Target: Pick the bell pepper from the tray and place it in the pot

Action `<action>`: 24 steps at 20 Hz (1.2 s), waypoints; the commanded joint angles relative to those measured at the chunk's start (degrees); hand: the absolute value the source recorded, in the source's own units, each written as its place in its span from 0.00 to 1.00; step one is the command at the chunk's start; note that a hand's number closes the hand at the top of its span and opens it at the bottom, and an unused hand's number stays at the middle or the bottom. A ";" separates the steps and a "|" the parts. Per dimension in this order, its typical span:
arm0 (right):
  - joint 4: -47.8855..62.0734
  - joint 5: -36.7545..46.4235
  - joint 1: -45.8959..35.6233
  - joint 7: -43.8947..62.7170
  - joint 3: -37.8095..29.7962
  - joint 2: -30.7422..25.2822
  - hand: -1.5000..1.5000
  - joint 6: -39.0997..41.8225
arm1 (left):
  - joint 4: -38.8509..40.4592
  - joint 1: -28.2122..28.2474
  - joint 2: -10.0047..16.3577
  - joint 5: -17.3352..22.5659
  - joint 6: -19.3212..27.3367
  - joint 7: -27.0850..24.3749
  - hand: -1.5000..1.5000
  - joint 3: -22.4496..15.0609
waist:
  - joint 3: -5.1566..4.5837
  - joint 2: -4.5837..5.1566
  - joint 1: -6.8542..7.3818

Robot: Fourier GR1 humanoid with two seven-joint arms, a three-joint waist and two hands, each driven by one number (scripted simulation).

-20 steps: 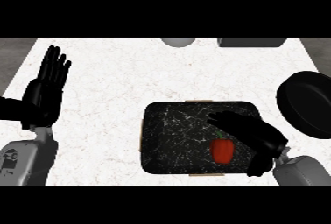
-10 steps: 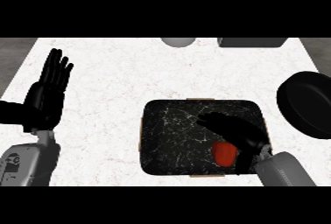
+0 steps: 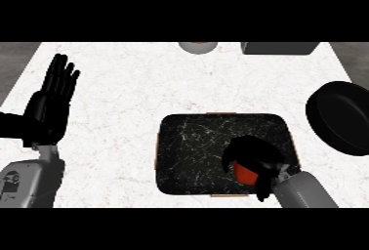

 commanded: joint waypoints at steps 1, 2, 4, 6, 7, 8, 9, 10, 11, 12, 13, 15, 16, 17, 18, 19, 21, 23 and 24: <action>3.16 2.18 0.81 -1.04 1.95 4.27 1.00 -5.05 | 2.31 -2.29 -0.49 -0.26 0.24 0.02 0.50 0.46 | 0.77 0.63 0.02; -0.08 2.25 0.88 -0.69 1.98 3.42 1.00 -2.64 | 1.30 0.50 0.06 -0.17 -0.65 -0.89 0.50 0.97 | 0.76 0.56 0.06; -3.23 2.84 4.22 -1.06 2.49 2.12 1.00 -2.87 | 1.26 0.31 -2.70 -2.79 1.81 -2.03 0.50 -1.47 | 0.76 0.53 -0.24; 3.67 3.77 2.28 -2.34 0.46 3.63 1.00 -8.04 | 4.09 -3.31 -0.06 -0.99 0.31 -0.76 0.50 1.60 | 0.78 0.66 -0.10; 0.38 4.19 1.93 0.66 0.35 4.65 1.00 -5.91 | 5.01 -3.14 0.34 -0.60 -1.28 -1.74 0.50 1.60 | 0.76 0.61 -0.16; -4.76 4.25 3.49 1.82 0.58 4.14 1.00 -5.05 | 0.57 0.94 0.18 0.10 -1.57 -1.17 0.50 1.52 | 0.76 0.48 -0.06; -4.22 5.68 4.03 0.70 -0.10 2.64 1.00 -9.06 | -0.16 2.12 -1.46 -1.66 -0.04 -1.23 0.50 -0.39 | 0.77 0.48 -0.05; -7.09 5.59 6.42 1.42 -1.12 1.62 1.00 -10.75 | -1.55 0.82 0.20 -1.10 -0.15 0.92 0.50 0.75 | 0.78 0.40 -0.25; -12.47 3.43 6.82 1.29 -2.94 -0.84 1.00 -6.03 | 0.23 1.59 -1.63 -1.52 0.22 -1.70 0.50 0.19 | 0.75 0.41 -0.48; -12.39 7.03 6.61 9.83 -0.05 5.78 1.00 -6.76 | -0.91 2.88 0.24 0.56 -1.86 -0.62 0.50 1.80 | 0.73 0.37 -0.21; -9.57 8.48 5.29 12.76 0.35 8.93 1.00 -7.87 | -1.44 0.49 -0.44 -0.77 -0.17 1.10 0.50 0.67 | 0.76 0.45 -0.09; -17.69 11.73 10.41 23.87 6.90 14.35 1.00 -6.45 | 0.32 0.41 -0.03 -1.81 0.25 -0.46 0.50 1.03 | 0.69 0.11 -1.02; -18.45 12.83 12.15 28.08 8.97 14.45 1.00 -7.01 | 0.49 -0.07 -1.85 -2.61 1.48 -0.20 0.50 -0.41 | 0.70 0.14 -1.19; -19.81 12.99 13.96 32.88 12.10 14.53 1.00 -9.31 | -0.59 0.31 0.12 -0.40 -0.10 0.95 0.50 1.75 | 0.70 0.00 -0.76; -22.55 13.46 13.68 35.94 12.59 14.59 1.00 -7.37 | -0.58 -1.80 0.78 -0.46 0.02 2.55 0.50 1.85 | 0.72 0.13 -0.85; -25.17 12.72 15.94 40.25 16.91 14.63 1.00 -8.83 | -2.50 2.16 -1.33 -1.16 0.13 1.27 0.50 -0.28 | 0.72 -0.04 -0.44; -30.69 13.26 14.11 45.31 16.06 14.70 1.00 -9.27 | 2.63 -1.63 -0.57 -0.73 0.04 -0.47 0.50 1.79 | 0.68 0.30 -1.45; -35.58 16.11 15.97 49.39 15.80 14.74 1.00 -11.33 | -1.17 2.22 0.62 -0.21 -1.14 0.21 0.50 2.02 | 0.70 -0.03 -0.76; -38.32 19.25 15.68 50.91 14.35 14.76 1.00 -10.95 | -1.20 1.52 -0.74 -0.84 -0.27 0.69 0.50 0.71 | 0.69 -0.14 -1.42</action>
